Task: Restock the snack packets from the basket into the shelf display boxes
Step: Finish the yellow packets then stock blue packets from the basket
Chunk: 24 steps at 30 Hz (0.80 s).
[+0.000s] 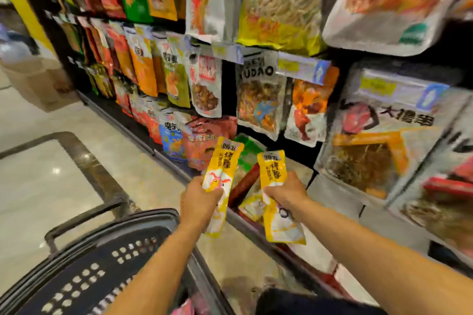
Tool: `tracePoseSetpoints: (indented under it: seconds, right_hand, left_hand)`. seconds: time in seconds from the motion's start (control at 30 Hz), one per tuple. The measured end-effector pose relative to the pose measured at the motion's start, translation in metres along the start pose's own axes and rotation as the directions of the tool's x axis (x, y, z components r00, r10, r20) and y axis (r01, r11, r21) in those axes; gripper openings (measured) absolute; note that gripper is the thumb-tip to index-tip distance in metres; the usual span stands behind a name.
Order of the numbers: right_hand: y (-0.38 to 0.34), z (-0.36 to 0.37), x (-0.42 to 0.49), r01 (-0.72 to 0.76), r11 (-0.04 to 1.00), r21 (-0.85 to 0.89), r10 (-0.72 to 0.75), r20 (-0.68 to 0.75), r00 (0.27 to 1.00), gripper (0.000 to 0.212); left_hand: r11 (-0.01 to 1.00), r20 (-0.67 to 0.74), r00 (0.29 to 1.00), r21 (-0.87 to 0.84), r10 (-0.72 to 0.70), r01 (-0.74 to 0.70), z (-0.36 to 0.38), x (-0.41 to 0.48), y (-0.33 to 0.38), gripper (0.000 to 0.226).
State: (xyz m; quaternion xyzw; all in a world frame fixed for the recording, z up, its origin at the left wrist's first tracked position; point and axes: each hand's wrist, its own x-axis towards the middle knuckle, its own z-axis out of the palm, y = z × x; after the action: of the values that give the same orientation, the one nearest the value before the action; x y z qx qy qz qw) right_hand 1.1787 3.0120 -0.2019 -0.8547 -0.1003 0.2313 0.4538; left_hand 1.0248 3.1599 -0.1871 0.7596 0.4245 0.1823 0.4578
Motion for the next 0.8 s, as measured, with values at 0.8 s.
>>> tracePoseSetpoints:
  seconds: [0.8]
  right_hand:
    - [0.185, 0.015, 0.183, 0.117, 0.596, -0.794, -0.140, 0.041, 0.989, 0.060]
  left_hand:
    - [0.492, 0.612, 0.717, 0.536, 0.333, -0.686, 0.303, 0.167, -0.088, 0.068]
